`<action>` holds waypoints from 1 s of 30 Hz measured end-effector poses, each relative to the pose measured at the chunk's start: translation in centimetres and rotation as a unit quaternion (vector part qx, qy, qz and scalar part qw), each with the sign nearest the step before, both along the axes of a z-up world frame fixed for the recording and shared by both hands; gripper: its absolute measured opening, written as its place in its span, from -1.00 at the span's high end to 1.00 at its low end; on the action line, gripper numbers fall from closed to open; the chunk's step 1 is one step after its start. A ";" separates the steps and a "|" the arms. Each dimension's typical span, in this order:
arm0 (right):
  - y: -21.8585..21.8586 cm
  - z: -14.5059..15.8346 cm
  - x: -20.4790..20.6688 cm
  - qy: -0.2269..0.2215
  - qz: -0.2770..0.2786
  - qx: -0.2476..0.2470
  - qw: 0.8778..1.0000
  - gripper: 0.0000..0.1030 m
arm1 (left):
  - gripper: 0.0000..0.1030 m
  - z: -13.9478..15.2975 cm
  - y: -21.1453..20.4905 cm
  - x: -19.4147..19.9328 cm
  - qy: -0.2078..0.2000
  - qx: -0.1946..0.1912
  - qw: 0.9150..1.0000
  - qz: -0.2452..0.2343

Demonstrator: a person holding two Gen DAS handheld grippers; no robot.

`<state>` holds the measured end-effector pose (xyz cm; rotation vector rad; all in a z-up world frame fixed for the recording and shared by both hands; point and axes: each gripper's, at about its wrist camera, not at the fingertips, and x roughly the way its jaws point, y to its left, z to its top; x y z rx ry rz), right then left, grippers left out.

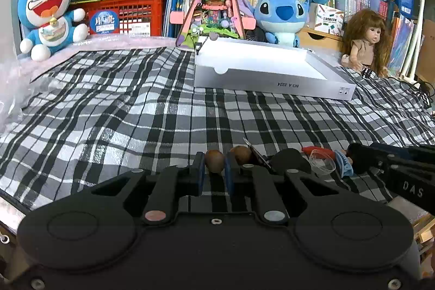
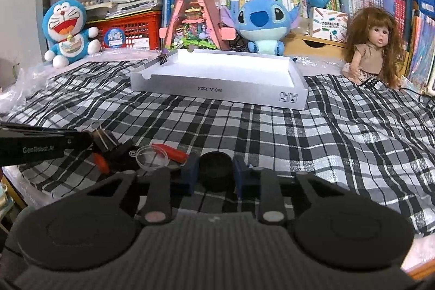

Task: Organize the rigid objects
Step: 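Grasp the brown wooden ball with the left tool while the right tool grasps a black puck, then carry the ball and the puck in both tools over the white box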

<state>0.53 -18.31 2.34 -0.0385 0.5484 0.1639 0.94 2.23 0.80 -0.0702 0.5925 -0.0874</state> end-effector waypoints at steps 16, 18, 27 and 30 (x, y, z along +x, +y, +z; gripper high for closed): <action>-0.6 0.1 0.3 0.006 -0.013 0.010 1.000 0.63 | 0.73 0.6 0.6 -0.2 -0.008 -0.004 1.000 0.009; -0.5 0.1 0.3 0.006 -0.013 0.010 1.000 0.64 | 0.73 0.7 0.6 -0.3 -0.010 -0.005 1.000 0.009; -0.5 0.5 0.0 -0.002 -0.013 0.013 1.000 0.66 | 0.73 1.3 0.4 -0.6 -0.018 -0.006 1.000 0.006; -0.6 0.4 -0.1 -0.001 -0.014 0.017 1.000 0.66 | 0.73 1.3 0.3 -0.6 -0.018 -0.007 1.000 0.006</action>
